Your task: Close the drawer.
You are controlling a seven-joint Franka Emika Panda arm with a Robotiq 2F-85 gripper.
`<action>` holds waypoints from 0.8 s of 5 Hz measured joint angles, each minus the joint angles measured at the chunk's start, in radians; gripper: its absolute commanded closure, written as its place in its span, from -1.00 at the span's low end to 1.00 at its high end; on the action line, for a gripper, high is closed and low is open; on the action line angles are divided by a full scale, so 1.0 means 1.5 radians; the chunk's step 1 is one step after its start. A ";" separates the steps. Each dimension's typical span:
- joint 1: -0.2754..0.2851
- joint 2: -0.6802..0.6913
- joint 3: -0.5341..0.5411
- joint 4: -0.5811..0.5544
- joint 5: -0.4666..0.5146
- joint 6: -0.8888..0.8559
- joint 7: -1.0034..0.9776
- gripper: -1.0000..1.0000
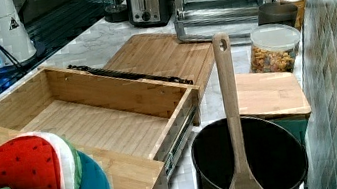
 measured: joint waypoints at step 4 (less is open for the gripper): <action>-0.002 0.039 0.007 -0.018 -0.029 0.019 -0.141 1.00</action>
